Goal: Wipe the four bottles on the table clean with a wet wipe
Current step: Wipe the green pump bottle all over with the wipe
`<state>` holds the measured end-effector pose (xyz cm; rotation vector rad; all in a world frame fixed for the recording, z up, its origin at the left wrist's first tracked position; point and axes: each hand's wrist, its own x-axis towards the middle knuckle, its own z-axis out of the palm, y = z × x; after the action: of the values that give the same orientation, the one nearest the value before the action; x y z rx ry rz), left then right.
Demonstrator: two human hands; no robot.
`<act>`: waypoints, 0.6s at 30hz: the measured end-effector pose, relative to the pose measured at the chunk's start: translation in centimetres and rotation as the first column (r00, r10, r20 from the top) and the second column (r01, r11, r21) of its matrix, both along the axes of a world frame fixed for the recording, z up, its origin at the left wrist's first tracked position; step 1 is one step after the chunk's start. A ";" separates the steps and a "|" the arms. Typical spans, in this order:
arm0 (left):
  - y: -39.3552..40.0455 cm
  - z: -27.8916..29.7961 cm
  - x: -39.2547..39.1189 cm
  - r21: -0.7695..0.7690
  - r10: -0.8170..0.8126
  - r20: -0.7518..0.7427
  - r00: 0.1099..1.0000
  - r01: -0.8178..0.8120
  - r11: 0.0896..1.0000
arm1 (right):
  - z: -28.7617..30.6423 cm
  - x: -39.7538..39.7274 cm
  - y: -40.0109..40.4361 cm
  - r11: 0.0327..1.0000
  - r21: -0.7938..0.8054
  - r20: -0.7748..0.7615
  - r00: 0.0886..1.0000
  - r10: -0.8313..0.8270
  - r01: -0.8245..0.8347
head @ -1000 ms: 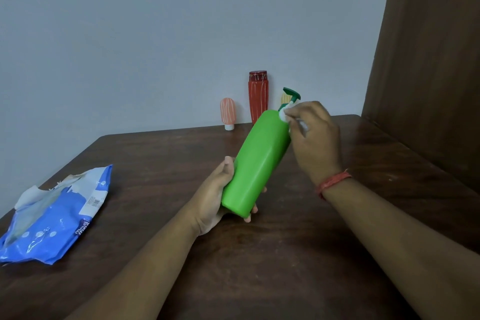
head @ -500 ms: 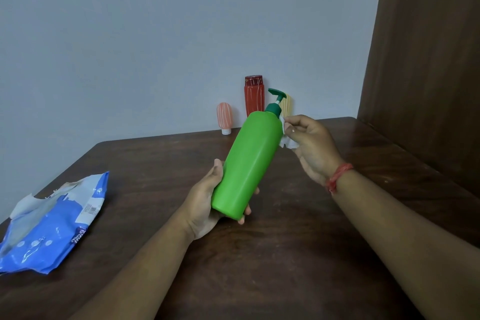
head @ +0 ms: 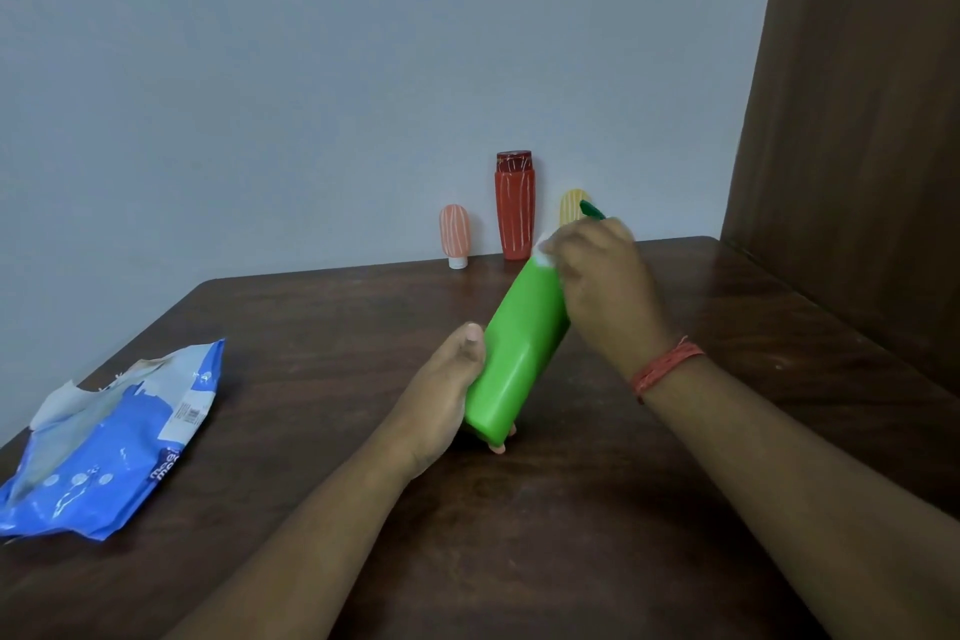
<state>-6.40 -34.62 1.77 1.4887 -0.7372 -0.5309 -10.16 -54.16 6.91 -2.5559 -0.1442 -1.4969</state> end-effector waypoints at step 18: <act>0.2 0.3 1.5 -0.206 0.158 -0.479 0.863 -0.285 0.936 | -1.1 -2.0 6.6 0.882 -0.172 -0.372 0.858 0.355 -0.439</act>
<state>-4.85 -34.45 2.07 1.1126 -0.2452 -0.5507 -12.18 -47.53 5.85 -2.6948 -0.8139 -0.9306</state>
